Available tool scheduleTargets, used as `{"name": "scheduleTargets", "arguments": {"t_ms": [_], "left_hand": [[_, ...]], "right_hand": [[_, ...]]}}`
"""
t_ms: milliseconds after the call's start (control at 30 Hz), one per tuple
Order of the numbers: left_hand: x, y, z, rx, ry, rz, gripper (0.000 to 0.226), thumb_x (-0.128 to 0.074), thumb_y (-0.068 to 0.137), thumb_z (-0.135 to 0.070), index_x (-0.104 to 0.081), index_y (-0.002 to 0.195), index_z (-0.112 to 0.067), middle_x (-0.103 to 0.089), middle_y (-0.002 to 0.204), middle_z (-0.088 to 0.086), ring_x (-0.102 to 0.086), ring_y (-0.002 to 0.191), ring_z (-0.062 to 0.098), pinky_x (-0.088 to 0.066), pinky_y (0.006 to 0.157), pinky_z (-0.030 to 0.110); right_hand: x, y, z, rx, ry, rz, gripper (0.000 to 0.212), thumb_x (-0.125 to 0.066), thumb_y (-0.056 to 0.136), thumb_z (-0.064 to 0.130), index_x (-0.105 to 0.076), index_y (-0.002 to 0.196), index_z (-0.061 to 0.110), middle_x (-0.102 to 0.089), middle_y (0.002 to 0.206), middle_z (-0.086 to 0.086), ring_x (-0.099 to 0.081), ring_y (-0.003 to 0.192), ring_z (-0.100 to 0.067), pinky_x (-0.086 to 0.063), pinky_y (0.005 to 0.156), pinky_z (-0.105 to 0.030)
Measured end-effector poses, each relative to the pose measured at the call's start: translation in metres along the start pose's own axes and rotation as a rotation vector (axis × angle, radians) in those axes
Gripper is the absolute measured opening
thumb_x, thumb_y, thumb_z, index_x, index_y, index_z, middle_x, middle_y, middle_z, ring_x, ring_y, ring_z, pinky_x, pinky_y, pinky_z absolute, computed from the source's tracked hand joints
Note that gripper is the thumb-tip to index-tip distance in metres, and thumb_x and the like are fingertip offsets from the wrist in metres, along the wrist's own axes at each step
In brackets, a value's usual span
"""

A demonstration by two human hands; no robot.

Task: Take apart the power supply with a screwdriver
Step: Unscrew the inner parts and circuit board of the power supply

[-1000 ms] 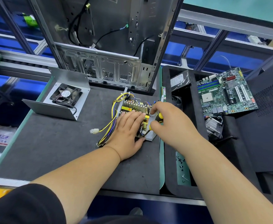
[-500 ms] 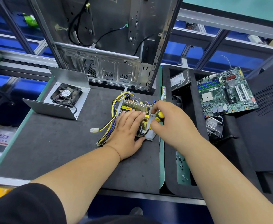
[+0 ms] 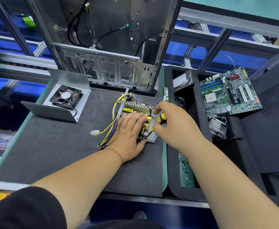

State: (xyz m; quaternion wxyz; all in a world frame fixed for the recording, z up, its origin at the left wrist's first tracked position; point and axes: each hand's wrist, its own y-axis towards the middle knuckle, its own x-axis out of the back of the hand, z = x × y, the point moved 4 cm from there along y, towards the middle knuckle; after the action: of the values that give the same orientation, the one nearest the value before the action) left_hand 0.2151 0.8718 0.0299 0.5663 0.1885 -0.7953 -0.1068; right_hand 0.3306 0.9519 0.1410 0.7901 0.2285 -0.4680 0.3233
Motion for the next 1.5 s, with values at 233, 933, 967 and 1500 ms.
{"name": "scheduleTargets", "arguments": {"t_ms": [233,933,967,1500], "left_hand": [[0.0000,-0.0001,0.0000,0.009,0.009,0.009,0.081,-0.074,0.076,-0.038,-0.042,0.145,-0.009,-0.047,0.143,0.007,-0.029,0.138,0.025,0.005,0.122,0.032],[-0.0006,-0.0007,0.0003,0.012,0.012,0.009,0.082,-0.073,0.076,-0.040,-0.042,0.147,-0.012,-0.046,0.144,0.006,-0.029,0.139,0.024,0.004,0.122,0.033],[-0.0008,-0.0005,0.0004,0.010,0.013,0.010,0.082,-0.073,0.077,-0.040,-0.041,0.147,-0.012,-0.046,0.144,0.006,-0.029,0.139,0.024,0.005,0.122,0.033],[-0.0014,-0.0006,0.0013,0.017,0.011,0.023,0.081,-0.071,0.078,-0.040,-0.040,0.148,-0.013,-0.045,0.145,0.005,-0.028,0.140,0.024,0.006,0.122,0.032]], "right_hand": [[-0.0003,-0.0014,-0.0008,0.002,-0.119,-0.002,0.028,-0.049,0.097,0.050,-0.052,0.092,0.022,-0.055,0.069,0.003,-0.053,0.073,-0.022,-0.035,0.056,-0.034],[-0.0016,-0.0020,-0.0032,-0.037,-0.021,-0.007,0.015,-0.059,0.092,0.033,-0.052,0.103,0.025,-0.054,0.077,0.008,-0.051,0.077,-0.019,-0.036,0.060,-0.033],[-0.0013,-0.0021,-0.0032,-0.038,-0.011,-0.006,0.016,-0.060,0.089,0.029,-0.053,0.103,0.026,-0.055,0.082,0.009,-0.052,0.080,-0.019,-0.039,0.062,-0.033],[0.0000,-0.0025,-0.0016,-0.037,-0.023,0.036,0.017,-0.061,0.092,0.030,-0.053,0.106,0.026,-0.061,0.085,0.007,-0.053,0.082,-0.020,-0.043,0.064,-0.034]]}}
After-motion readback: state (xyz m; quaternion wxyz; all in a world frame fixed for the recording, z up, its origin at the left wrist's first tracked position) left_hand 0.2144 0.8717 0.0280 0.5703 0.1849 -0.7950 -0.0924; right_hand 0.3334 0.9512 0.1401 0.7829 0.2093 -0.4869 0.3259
